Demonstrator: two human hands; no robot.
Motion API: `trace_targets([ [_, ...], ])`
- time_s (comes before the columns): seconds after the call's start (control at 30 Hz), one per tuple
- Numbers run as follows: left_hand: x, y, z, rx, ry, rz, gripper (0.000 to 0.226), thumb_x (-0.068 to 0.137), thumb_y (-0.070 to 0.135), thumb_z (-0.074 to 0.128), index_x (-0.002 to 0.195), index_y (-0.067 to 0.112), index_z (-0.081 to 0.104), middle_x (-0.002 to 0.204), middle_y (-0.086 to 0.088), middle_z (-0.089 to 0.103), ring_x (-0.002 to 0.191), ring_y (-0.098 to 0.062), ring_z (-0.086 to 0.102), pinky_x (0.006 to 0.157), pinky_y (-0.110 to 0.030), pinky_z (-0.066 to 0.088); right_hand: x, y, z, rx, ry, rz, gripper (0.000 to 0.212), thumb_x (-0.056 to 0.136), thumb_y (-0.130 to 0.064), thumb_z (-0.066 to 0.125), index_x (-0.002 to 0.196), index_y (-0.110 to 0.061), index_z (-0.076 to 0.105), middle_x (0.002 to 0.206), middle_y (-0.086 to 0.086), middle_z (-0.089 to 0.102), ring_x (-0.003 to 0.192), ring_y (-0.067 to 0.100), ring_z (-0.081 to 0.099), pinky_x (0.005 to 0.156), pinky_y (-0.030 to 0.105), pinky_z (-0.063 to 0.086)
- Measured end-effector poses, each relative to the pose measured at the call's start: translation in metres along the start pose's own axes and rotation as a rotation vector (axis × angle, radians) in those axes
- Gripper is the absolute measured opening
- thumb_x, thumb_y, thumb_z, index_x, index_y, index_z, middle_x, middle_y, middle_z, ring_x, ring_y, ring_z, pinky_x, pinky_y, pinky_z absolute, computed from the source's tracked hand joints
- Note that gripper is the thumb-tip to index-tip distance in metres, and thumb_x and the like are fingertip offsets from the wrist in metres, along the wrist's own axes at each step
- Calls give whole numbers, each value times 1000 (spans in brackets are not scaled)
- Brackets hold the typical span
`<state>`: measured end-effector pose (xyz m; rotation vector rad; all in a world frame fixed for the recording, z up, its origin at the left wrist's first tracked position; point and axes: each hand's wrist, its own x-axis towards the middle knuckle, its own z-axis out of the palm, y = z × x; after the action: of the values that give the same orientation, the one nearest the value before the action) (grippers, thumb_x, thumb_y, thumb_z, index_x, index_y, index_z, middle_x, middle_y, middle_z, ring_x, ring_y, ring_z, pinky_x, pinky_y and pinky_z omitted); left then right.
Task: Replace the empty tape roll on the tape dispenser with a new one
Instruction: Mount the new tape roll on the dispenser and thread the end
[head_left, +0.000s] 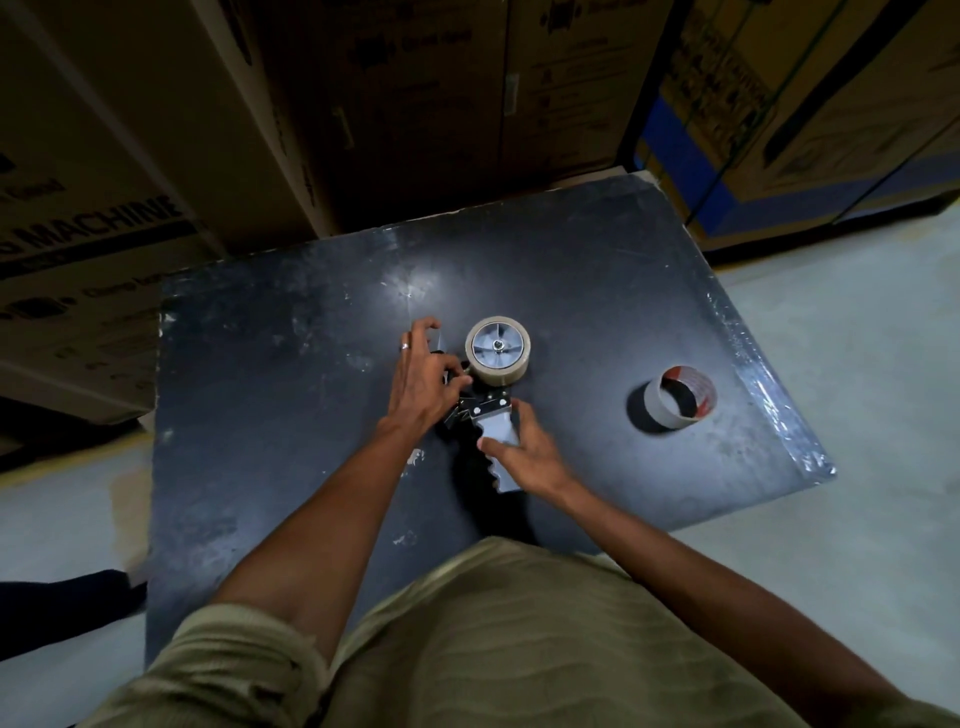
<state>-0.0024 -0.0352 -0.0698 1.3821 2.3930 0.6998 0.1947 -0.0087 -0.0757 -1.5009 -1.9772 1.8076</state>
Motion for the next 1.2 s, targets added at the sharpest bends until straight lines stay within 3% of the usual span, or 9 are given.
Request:
trace_targets([
  [0.1, -2, -1, -1, 0, -6, 4, 19, 70, 37, 85, 75, 21, 77, 143, 0, 32, 129, -24, 37, 97, -44, 49, -6, 1, 9, -23, -11, -34, 49, 94, -37, 65, 133, -34, 35, 84, 1, 69, 56, 13, 70, 54, 45, 64],
  [0.23, -5, -1, -4, -6, 5, 7, 16, 69, 35, 85, 70, 22, 76, 144, 4, 29, 128, -22, 37, 96, -41, 49, -13, 1, 12, -217, 75, -126, 55, 101, -48, 56, 143, -21, 33, 108, 16, 73, 97, 47, 71, 84, 57, 58],
  [0.37, -6, 1, -5, -6, 27, -3, 16, 67, 33, 87, 66, 22, 75, 145, 6, 27, 127, -23, 38, 98, -39, 45, -16, -2, 14, -259, 125, -161, 59, 104, -44, 53, 151, -14, 32, 130, 14, 68, 118, 44, 64, 96, 49, 51],
  [0.53, -12, 2, -6, -8, 54, 0, 17, 66, 30, 87, 63, 22, 73, 148, 5, 28, 130, -22, 37, 95, -30, 34, -17, -3, 15, -259, 147, -147, 61, 104, -43, 53, 152, -14, 32, 133, 15, 68, 120, 43, 63, 99, 49, 50],
  [0.63, -18, -2, -9, -2, 59, 9, 15, 66, 30, 86, 63, 23, 73, 147, 4, 30, 131, -22, 36, 98, -31, 29, -17, -2, 17, -258, 162, -137, 60, 103, -44, 53, 152, -16, 33, 130, 13, 69, 119, 43, 64, 99, 49, 50],
  [0.9, -37, -2, -8, -22, 119, 61, 7, 66, 22, 80, 64, 20, 74, 138, -3, 41, 124, -23, 39, 97, -35, 37, -11, 3, 20, -236, 182, -104, 62, 99, -49, 55, 150, -20, 34, 132, 14, 69, 121, 44, 63, 100, 47, 50],
  [1.03, -52, -5, -9, -34, 150, 23, 8, 68, 23, 80, 65, 19, 73, 123, -6, 47, 110, -27, 48, 91, -36, 41, -10, 2, 20, -221, 197, -96, 60, 95, -55, 54, 144, -25, 37, 125, 12, 71, 116, 42, 65, 95, 44, 51],
  [1.2, -74, -19, -13, -28, 145, -123, 13, 80, 34, 73, 84, 23, 78, 96, 6, 55, 87, -21, 57, 74, -34, 49, -11, 1, 21, -209, 208, -73, 58, 88, -62, 51, 137, -33, 38, 122, 10, 72, 109, 43, 67, 93, 42, 53],
])
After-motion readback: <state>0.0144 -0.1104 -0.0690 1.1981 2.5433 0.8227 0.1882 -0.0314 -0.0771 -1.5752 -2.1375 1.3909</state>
